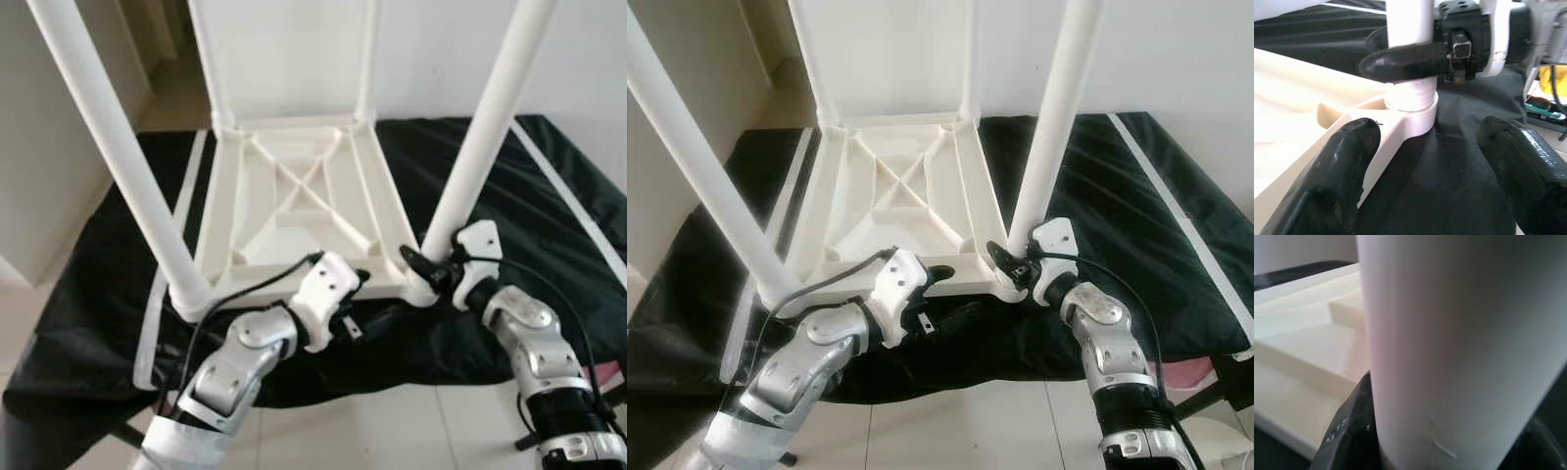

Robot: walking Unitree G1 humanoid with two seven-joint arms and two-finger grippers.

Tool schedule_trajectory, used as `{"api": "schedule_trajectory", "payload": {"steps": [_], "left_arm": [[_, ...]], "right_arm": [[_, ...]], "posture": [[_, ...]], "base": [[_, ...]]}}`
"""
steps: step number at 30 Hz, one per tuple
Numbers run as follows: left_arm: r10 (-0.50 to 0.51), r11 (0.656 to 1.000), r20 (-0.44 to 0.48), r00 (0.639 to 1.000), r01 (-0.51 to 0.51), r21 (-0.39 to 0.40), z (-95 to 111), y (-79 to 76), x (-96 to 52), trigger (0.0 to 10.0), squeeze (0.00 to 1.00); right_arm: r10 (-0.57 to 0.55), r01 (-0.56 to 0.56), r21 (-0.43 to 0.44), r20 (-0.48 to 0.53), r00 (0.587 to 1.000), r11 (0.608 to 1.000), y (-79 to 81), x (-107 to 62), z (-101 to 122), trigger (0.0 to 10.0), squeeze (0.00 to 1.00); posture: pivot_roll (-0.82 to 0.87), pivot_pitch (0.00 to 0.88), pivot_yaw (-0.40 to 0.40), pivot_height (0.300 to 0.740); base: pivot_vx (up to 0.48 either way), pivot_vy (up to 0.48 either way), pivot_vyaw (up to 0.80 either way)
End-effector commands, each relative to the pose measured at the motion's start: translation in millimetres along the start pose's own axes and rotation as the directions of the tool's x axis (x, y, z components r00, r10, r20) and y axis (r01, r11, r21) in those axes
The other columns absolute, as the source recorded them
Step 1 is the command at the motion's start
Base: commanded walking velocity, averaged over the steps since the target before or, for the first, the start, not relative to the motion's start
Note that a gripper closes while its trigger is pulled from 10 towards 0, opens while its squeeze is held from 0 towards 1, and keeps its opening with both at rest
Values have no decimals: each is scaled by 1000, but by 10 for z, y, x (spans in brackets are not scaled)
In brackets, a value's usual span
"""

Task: Building children table

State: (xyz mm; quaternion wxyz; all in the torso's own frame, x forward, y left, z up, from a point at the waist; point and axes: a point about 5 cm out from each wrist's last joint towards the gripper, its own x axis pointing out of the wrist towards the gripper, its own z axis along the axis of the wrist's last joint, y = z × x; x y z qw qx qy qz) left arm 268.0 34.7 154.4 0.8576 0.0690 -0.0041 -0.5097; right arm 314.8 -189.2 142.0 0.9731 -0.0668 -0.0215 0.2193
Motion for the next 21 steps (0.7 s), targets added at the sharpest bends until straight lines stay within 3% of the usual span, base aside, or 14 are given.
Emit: {"api": "schedule_trajectory", "payload": {"steps": [1, 6, 9, 11, 12, 14, 19, 21], "left_arm": [[-16, 1000, -9, 1000, 16, 14, -10, 19, -11, 10000, 0], [5, 1000, -20, 1000, -5, 9, -44, 32, -13, 10000, 0], [3, 1000, -14, 1000, -3, 4, -37, 21, -8, 10000, 0], [5, 1000, -12, 1000, -5, 3, -38, 10, -5, 10000, 0], [5, 1000, -12, 1000, -5, 3, -38, 10, -5, 10000, 0], [21, 1000, -18, 1000, -21, 3, -51, 34, -13, 10000, 0], [30, 1000, -18, 999, -30, 6, -48, 56, -25, 10000, 0], [37, 999, -17, 999, -37, 8, -45, 64, -35, 10000, 0]], "right_arm": [[-83, 86, 26, -105, 991, 996, -51, -77, -200, 10000, 0], [-251, 269, 125, -142, 957, 955, 13, -71, -237, 10000, 0], [-291, 310, 139, -145, 946, 941, 58, -61, -231, 10000, 0], [-385, 407, 150, -155, 910, 901, 133, -56, -223, 10000, 0], [-385, 407, 150, -155, 910, 901, 133, -56, -223, 10000, 0], [-487, 511, 173, -166, 858, 842, 256, -68, -231, 10000, 0], [-540, 569, 207, -181, 822, 796, 383, -69, -240, 10000, 0], [-532, 569, 235, -204, 822, 788, 526, -25, -241, 10000, 0]], "posture": [[-82, 61, 28, 740], [-83, 70, 21, 740], [-83, 72, 21, 740], [-83, 75, 19, 740], [-83, 75, 19, 740], [-79, 76, 15, 740], [-70, 75, 11, 740], [-63, 76, 10, 740]], "base": [[0, 0, 0], [0, 0, 0], [0, 0, 0], [0, 0, 0], [0, 0, 0], [0, 0, 0], [0, 0, 0], [0, 0, 0]]}}
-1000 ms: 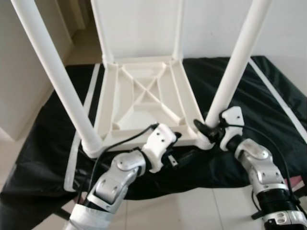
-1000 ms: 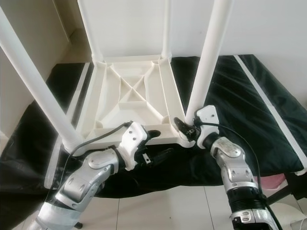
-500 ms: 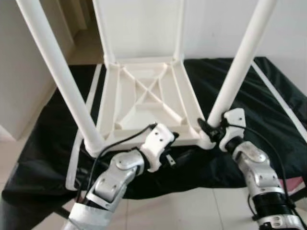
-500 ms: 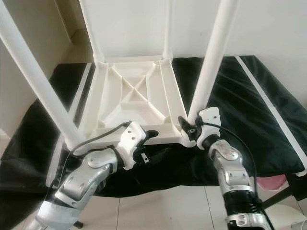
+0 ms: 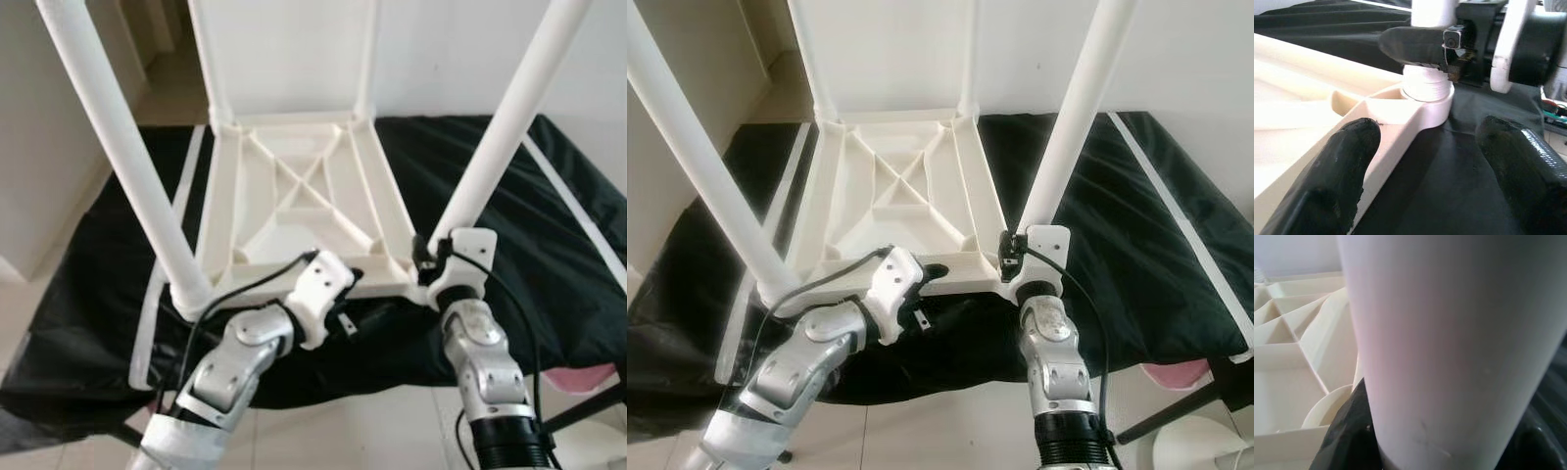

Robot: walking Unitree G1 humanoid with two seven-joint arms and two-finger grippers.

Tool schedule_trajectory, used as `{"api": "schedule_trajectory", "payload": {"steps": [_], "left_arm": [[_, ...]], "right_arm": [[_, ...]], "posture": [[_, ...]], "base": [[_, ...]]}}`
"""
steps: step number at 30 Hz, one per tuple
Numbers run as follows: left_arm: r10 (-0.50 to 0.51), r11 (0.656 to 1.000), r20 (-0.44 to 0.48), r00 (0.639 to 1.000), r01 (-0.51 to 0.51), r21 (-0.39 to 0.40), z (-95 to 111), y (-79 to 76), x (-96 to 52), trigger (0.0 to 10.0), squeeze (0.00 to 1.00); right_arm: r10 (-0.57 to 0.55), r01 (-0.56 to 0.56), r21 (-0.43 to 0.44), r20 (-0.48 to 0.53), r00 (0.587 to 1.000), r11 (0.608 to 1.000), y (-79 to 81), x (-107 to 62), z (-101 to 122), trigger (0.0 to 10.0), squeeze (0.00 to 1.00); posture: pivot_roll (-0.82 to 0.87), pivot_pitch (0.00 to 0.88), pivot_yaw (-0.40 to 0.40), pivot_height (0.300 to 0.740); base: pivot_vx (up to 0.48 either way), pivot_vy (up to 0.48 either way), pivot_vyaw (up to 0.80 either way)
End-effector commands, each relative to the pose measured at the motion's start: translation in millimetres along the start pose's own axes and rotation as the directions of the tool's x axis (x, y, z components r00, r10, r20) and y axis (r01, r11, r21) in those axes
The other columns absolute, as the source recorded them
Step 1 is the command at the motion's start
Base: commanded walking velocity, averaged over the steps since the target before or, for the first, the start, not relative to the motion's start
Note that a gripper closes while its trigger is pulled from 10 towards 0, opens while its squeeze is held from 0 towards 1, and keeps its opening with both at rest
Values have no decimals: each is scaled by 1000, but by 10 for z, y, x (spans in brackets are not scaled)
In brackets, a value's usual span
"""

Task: Building children table

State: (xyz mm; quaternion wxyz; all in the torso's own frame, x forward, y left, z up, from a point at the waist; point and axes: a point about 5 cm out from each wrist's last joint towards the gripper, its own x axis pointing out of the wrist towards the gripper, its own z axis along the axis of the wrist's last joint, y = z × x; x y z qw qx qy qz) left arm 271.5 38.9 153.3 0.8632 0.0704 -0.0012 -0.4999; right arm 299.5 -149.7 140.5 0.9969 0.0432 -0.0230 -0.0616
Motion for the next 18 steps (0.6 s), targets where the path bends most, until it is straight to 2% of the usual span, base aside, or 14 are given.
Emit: {"api": "schedule_trajectory", "payload": {"steps": [1, 4, 9, 15, 16, 17, 18], "left_arm": [[15, 1000, -9, 1000, -15, 9, -26, 15, -16, 10000, 0], [17, 1000, -9, 1000, -17, 7, -26, 12, -22, 10000, 0], [13, 1000, -8, 1000, -13, 11, -21, 7, -21, 10000, 0], [13, 1000, -3, 1000, -13, 8, -8, 15, -24, 10000, 0], [13, 1000, -3, 1000, -13, 8, -10, 12, -25, 10000, 0], [13, 1000, -3, 1000, -13, 8, -10, 12, -25, 10000, 0], [12, 1000, -4, 1000, -12, 8, -12, 9, -27, 10000, 0]], "right_arm": [[-38, 45, 39, -155, 987, 998, 0, -92, -295, 10000, 0], [-5, 12, 47, -149, 989, 999, 105, -103, -263, 10000, 0], [-13, 18, 34, -150, 989, 999, 87, -95, -242, 10000, 0], [16, -10, 39, -143, 990, 999, 154, -113, -230, 10000, 20], [19, -14, 39, -139, 990, 999, 166, -117, -223, 10000, 361], [19, -14, 39, -139, 990, 999, 166, -117, -223, 10000, 361], [24, -18, 46, -136, 990, 999, 170, -118, -214, 10000, 1000]], "posture": [[-63, 76, 10, 740], [-65, 75, 11, 740], [-63, 74, 11, 740], [-60, 74, 10, 740], [-60, 73, 10, 740], [-60, 73, 10, 740], [-59, 75, 9, 740]], "base": [[0, 0, 0], [0, 0, 0], [0, 0, 0], [0, 0, 0], [0, 0, 0], [0, 0, 0], [0, 0, 0]]}}
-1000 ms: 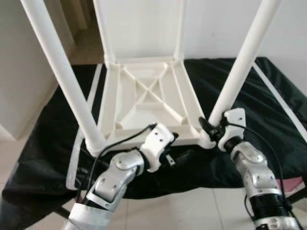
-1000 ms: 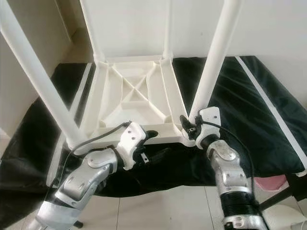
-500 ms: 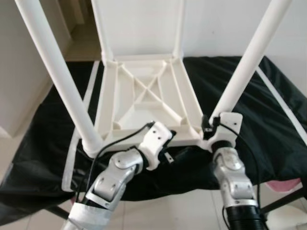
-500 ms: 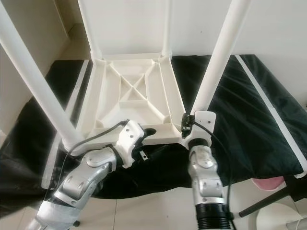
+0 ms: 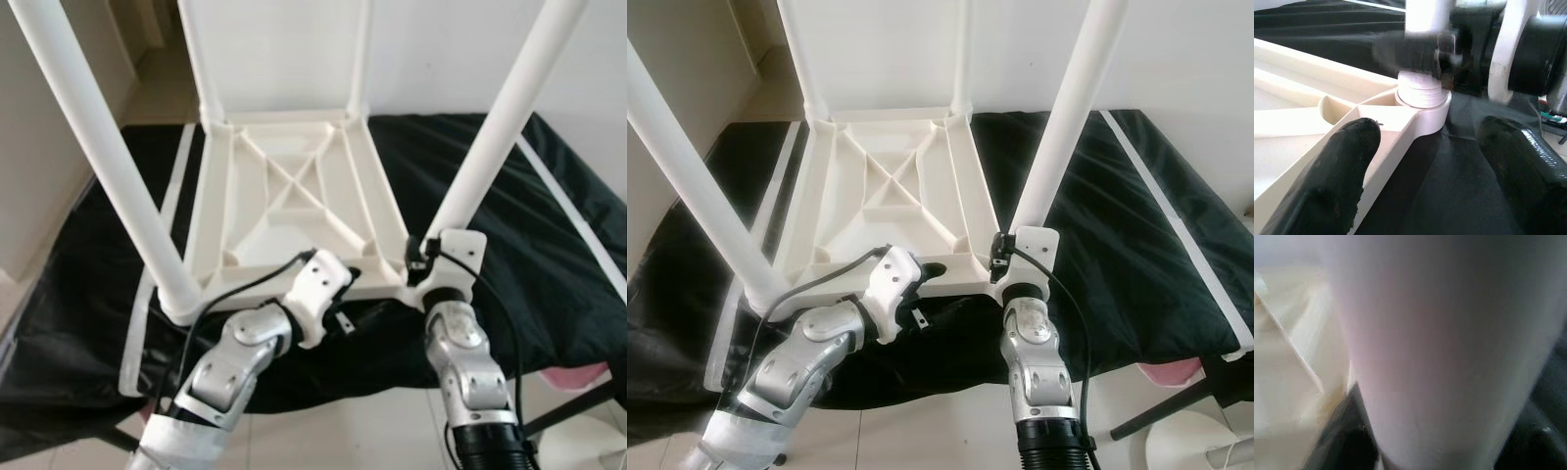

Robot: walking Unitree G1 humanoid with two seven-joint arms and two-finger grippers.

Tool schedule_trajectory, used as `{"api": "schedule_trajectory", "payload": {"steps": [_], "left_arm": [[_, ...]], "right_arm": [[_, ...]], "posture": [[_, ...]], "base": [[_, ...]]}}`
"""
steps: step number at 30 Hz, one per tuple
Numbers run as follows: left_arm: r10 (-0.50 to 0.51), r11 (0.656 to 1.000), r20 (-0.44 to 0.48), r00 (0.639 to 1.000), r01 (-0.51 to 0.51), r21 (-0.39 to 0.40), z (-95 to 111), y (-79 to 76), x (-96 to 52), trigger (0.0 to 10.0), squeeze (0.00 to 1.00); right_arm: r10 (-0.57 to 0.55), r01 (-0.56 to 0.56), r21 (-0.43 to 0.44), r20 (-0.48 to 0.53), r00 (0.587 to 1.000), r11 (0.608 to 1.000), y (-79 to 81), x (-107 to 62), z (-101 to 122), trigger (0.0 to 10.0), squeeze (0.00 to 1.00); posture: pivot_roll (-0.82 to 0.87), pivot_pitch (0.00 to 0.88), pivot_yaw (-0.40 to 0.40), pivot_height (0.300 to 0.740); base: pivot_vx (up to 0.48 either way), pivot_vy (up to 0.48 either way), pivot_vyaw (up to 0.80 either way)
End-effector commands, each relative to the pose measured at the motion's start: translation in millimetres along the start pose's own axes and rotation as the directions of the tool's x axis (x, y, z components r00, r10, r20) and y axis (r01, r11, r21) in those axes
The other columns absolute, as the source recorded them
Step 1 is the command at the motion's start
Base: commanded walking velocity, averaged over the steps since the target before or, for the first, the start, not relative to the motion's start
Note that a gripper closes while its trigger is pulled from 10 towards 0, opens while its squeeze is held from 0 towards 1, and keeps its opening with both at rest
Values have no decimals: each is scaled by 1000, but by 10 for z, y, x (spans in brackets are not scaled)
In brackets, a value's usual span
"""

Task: Building children table

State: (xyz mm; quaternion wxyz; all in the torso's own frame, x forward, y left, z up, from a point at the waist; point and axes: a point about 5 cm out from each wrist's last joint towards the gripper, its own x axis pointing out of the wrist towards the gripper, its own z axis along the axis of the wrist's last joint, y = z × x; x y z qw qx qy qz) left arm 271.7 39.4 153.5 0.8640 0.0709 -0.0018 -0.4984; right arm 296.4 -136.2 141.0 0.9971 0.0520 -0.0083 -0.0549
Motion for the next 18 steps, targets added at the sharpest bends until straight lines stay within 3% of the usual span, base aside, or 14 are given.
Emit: {"api": "schedule_trajectory", "payload": {"steps": [1, 6, 7, 12, 16, 18], "left_arm": [[7, 1000, -4, 1000, -7, 5, -15, 1, -26, 10000, 0], [6, 1000, -6, 1000, -6, 4, -21, -4, -34, 10000, 0], [4, 1000, -7, 1000, -4, 4, -22, 0, -41, 10000, 0], [1, 1000, -7, 1000, -1, 5, -22, 3, -41, 10000, 0], [-8, 1000, -7, 1000, 8, 6, -21, 0, -32, 10000, 0], [-8, 1000, -7, 1000, 8, 6, -21, 0, -32, 10000, 0]], "right_arm": [[20, -15, 47, -105, 994, 999, 39, -65, -203, 10000, 1000], [75, -70, 72, -66, 995, 995, 14, -63, -125, 10000, 1000], [170, -169, 52, -19, 985, 984, -111, -54, -33, 10000, 1000], [242, -242, 11, 8, 970, 970, -265, -41, 34, 10000, 1000], [336, -334, -72, 16, 942, 940, -421, 5, 93, 10000, 1000], [336, -334, -72, 16, 942, 940, -421, 5, 93, 10000, 1000]], "posture": [[-59, 75, 9, 740], [-60, 77, 11, 740], [-63, 78, 13, 740], [-68, 78, 16, 740], [-74, 77, 21, 740], [-74, 77, 21, 740]], "base": [[0, 0, 0], [0, 0, 0], [0, 0, 0], [0, 0, 0], [0, 0, 0], [0, 0, 0]]}}
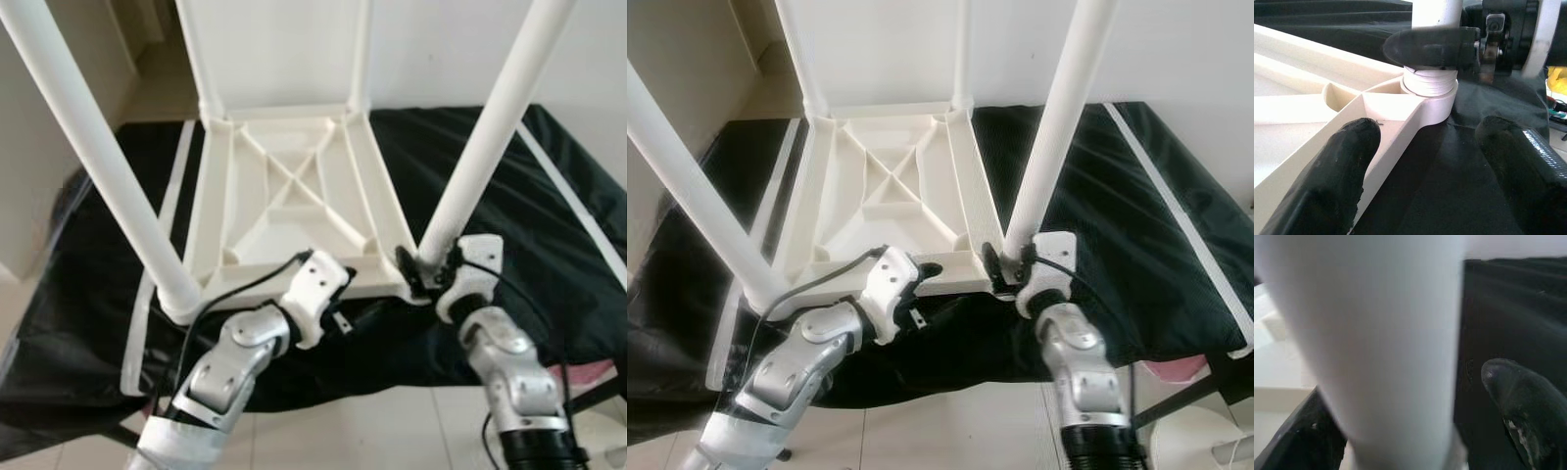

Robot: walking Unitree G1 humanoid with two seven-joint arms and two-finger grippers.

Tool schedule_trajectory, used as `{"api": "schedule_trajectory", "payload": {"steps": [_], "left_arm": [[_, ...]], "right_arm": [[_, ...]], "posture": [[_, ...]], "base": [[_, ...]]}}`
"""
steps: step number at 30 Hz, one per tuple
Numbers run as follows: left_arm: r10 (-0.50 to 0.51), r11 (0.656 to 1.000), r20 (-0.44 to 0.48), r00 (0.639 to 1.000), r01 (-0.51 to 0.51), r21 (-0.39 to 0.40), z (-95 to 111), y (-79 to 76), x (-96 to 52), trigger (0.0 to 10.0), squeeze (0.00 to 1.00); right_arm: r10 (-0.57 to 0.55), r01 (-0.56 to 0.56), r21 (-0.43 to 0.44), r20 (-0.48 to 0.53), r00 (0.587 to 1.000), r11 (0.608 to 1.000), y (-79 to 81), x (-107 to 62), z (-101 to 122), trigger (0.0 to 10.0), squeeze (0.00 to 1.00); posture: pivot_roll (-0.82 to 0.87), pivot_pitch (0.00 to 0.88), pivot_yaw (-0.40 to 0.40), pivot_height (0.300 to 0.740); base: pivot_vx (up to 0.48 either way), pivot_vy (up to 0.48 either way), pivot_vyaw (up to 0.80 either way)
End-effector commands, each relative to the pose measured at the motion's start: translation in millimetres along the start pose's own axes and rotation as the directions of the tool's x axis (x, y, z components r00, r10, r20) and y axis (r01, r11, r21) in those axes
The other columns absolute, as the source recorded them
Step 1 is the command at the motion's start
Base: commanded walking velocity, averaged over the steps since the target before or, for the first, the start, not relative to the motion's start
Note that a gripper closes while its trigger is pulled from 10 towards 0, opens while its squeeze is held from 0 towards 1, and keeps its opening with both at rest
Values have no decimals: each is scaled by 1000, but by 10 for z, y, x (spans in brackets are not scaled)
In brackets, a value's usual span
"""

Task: Building children table

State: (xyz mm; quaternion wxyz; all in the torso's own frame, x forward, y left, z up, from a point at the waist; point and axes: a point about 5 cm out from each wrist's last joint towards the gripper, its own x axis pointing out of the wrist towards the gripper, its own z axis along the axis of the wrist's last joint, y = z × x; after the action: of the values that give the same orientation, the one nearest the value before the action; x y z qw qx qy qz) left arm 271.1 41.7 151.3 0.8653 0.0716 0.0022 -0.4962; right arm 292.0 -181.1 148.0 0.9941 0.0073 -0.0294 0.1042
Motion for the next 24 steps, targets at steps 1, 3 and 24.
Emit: {"api": "schedule_trajectory", "payload": {"steps": [1, 3, 24], "left_arm": [[-18, 1000, 3, 1000, 18, 9, 5, -5, -4, 10000, 0], [-22, 1000, 4, 1000, 22, 9, 7, -5, 4, 10000, 0], [-28, 999, 9, 1000, 27, 25, 37, 10, 26, 10000, 0]], "right_arm": [[78, -78, -12, -5, 997, 997, 4, 19, -11, 10000, 447], [128, -128, -29, -9, 992, 991, 1, 41, -1, 10000, 0], [299, -303, -55, -77, 951, 951, -49, 108, -125, 0, 0]], "posture": [[-82, 75, 26, 740], [-88, 74, 30, 740], [-77, 69, 23, 740]], "base": [[0, 0, 0], [0, 0, 0], [0, 0, 0]]}}
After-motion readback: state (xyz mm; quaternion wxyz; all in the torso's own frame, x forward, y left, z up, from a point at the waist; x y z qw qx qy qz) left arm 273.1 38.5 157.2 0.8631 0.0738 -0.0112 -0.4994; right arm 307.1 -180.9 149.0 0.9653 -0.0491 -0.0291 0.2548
